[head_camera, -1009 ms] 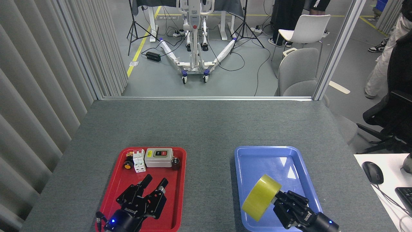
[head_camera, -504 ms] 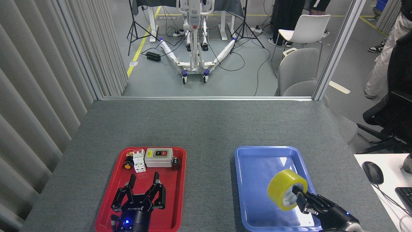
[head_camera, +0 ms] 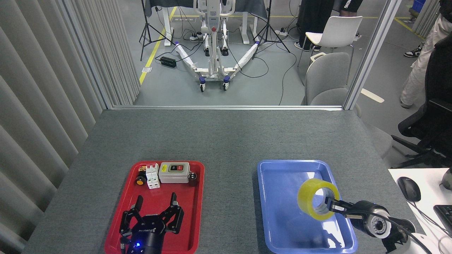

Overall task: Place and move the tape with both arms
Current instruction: 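Lower the tape into the blue tray with the right gripper and release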

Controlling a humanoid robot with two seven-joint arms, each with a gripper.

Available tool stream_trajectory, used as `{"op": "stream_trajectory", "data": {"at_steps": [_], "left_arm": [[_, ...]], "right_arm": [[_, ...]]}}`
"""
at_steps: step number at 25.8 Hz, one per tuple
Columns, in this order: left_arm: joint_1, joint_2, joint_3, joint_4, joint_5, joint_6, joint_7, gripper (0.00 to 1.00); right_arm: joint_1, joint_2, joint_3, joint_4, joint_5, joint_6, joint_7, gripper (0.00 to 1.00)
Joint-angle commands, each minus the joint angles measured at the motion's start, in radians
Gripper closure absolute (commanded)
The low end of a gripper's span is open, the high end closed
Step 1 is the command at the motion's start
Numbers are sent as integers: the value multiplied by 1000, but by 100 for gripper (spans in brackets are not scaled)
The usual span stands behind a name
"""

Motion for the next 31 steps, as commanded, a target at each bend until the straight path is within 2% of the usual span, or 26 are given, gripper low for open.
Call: {"op": "stream_trajectory", "data": {"at_steps": [1, 8, 16, 23, 31], "left_arm": [[2, -1, 25, -19, 2, 0, 2, 0], [0, -1, 26, -15, 2, -2, 2, 0], [-13, -12, 46, 4, 14, -16, 0, 0], [-61, -1, 51, 105, 14, -16, 6, 0], [-67, 1, 51, 128, 14, -14, 20, 0]], "right_arm": [[-52, -15, 78, 16, -17, 97, 45, 75], [-126, -22, 214, 80, -17, 240, 75, 75], [-157, -13, 222, 152, -14, 251, 71, 74], [-160, 12, 243, 197, -13, 249, 65, 69], [-173, 18, 239, 197, -13, 242, 42, 47]]}}
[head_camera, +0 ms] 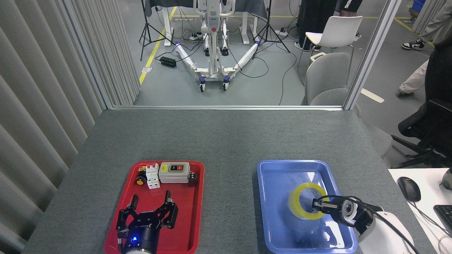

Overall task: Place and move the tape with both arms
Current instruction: 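Lower the tape into the blue tray with the right gripper and release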

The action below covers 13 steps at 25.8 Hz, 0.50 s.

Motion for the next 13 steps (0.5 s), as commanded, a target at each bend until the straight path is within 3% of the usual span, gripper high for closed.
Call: {"op": "stream_trajectory", "data": {"at_steps": [1, 13], "left_arm": [[-2, 0, 1, 4, 0, -1, 2, 0], [-11, 11, 1, 16, 0, -1, 3, 0]], "right_arm": [[-6, 2, -4, -1, 2, -6, -23, 46], [-22, 27, -22, -19, 8, -67, -83, 18]]}}
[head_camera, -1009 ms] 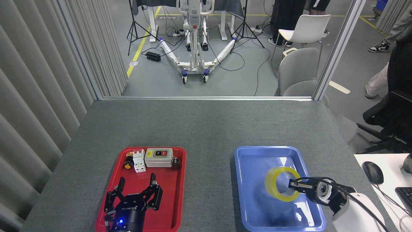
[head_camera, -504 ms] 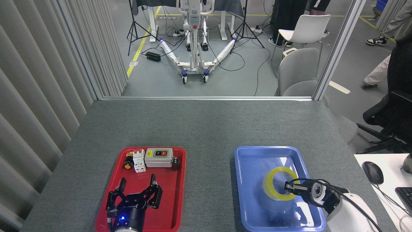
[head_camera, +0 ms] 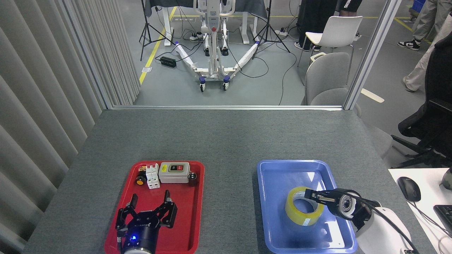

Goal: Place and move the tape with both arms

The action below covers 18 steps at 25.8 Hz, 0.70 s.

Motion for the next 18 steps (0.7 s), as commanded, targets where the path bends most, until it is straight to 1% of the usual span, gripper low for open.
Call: {"op": "stream_trajectory", "data": {"at_steps": [1, 3, 4, 5, 6, 8, 9, 10, 11, 14, 17, 18], "left_arm": [[-1, -1, 1, 0, 0, -1, 1, 0], [-2, -1, 1, -2, -2, -1, 1, 0], [-2, 1, 1, 0, -2, -1, 1, 0], [-2, 1, 0, -2, -2, -1, 1, 0], [-2, 1, 0, 0, -2, -1, 1, 0], [-2, 1, 0, 0, -2, -1, 1, 0], [-2, 1, 0, 0, -2, -1, 1, 0], [-2, 1, 0, 0, -2, -1, 1, 0], [-2, 1, 0, 0, 0, -1, 1, 0], [-2, 1, 1, 0, -2, -1, 1, 0], [-2, 1, 1, -2, -2, 1, 1, 0], [-2, 1, 1, -2, -2, 4, 1, 0]], "right_arm": [[5, 19, -13, -28, 9, -35, -15, 14], [22, 42, -94, -51, 23, -84, -50, 10], [40, 52, -149, -53, 50, -110, -70, 8], [65, 75, -203, -56, 98, -141, -92, 5], [85, 103, -253, -65, 162, -175, -110, 3], [103, 160, -336, -85, 308, -253, -162, 2], [117, 180, -370, -99, 363, -287, -204, 1], [143, 201, -410, -111, 415, -327, -274, 1], [168, 217, -442, -122, 451, -368, -354, 1], [218, 235, -494, -166, 515, -486, -595, 1], [267, 233, -496, -191, 619, -494, -810, 1], [281, 230, -488, -194, 642, -478, -868, 1]]}}
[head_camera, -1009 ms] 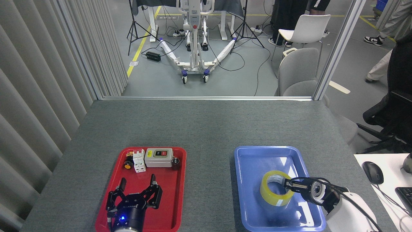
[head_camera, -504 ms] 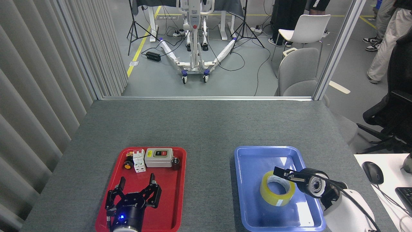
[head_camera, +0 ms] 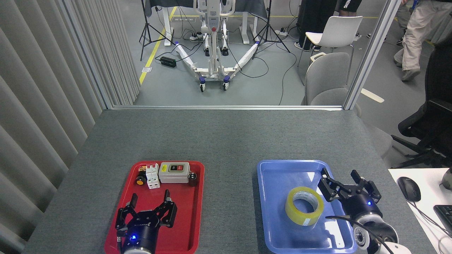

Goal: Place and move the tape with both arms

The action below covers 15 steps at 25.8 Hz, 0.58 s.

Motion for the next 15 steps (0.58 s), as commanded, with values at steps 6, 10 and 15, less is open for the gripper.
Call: {"op": "stream_trajectory", "data": {"at_steps": [6, 10, 15], "left_arm": [[-2, 0, 5, -7, 0, 11, 0, 0], [0, -2, 19, -7, 0, 11, 0, 0], [-5, -3, 24, -7, 1, 15, -3, 0]], "right_arm": [[154, -68, 166, -110, 71, 161, -239, 1], [248, -144, 202, -180, -93, 159, -237, 1], [277, -137, 192, -182, -101, 169, -245, 1]]}}
